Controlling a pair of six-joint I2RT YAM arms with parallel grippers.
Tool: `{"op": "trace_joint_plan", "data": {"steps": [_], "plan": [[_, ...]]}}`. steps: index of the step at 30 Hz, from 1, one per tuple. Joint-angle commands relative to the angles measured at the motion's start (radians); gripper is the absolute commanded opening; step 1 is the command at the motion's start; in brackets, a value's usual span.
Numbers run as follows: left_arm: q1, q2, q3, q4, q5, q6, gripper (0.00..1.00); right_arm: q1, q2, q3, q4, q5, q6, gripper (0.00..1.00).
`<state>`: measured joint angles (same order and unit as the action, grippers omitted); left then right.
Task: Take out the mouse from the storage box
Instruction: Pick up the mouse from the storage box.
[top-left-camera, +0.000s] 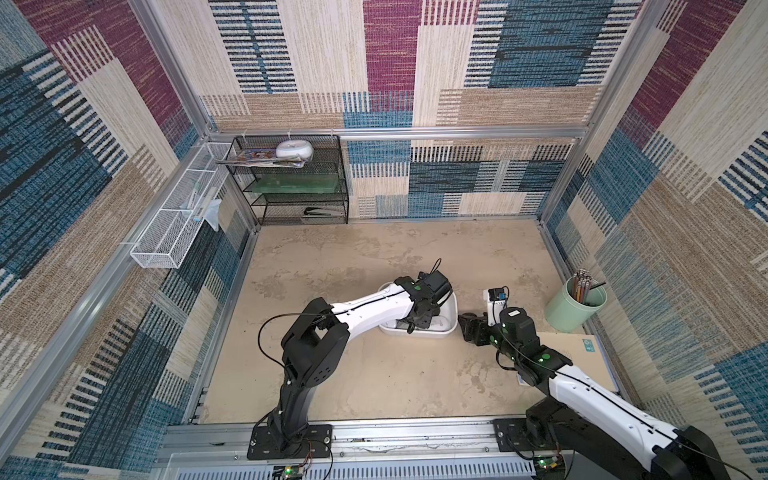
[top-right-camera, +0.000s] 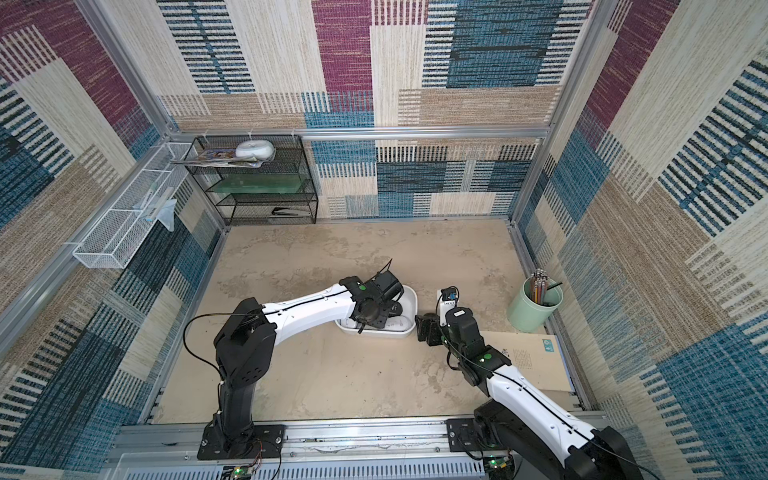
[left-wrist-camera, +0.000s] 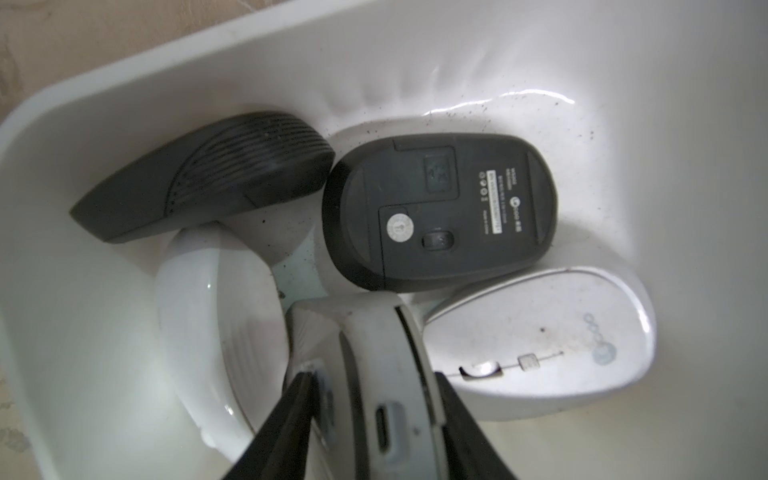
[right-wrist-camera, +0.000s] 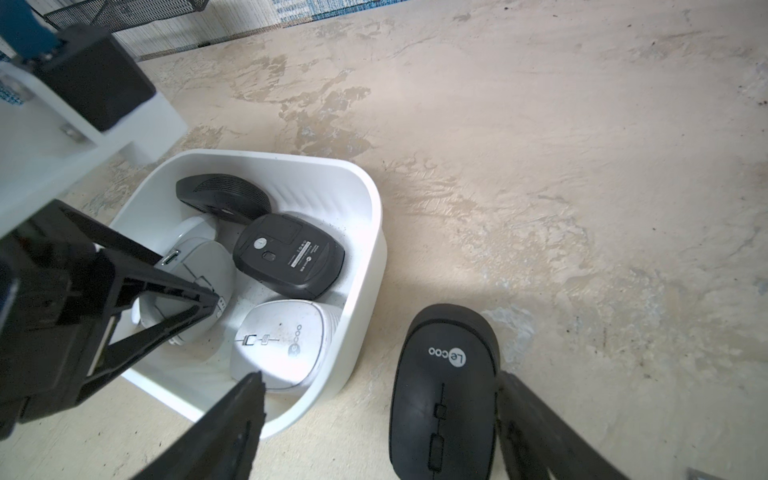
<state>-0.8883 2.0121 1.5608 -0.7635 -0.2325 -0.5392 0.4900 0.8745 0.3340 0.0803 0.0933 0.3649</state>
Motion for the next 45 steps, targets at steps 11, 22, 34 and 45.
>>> {"op": "trace_joint_plan", "data": {"steps": [11, 22, 34, 45], "plan": [[0.007, -0.103, -0.051, 0.016, 0.015, -0.006, 0.27, 0.005, 0.006, 0.009, 0.024, 0.015, -0.006, 0.89], [0.058, -0.181, -0.134, 0.110, 0.101, -0.028, 0.21, 0.009, 0.010, 0.011, 0.023, 0.019, -0.005, 0.89], [0.138, -0.284, -0.268, 0.283, 0.225, -0.081, 0.15, 0.011, 0.012, 0.011, 0.022, 0.023, -0.006, 0.89], [0.276, -0.421, -0.452, 0.552, 0.415, -0.176, 0.13, 0.014, 0.012, 0.011, 0.022, 0.026, -0.006, 0.89]]}}
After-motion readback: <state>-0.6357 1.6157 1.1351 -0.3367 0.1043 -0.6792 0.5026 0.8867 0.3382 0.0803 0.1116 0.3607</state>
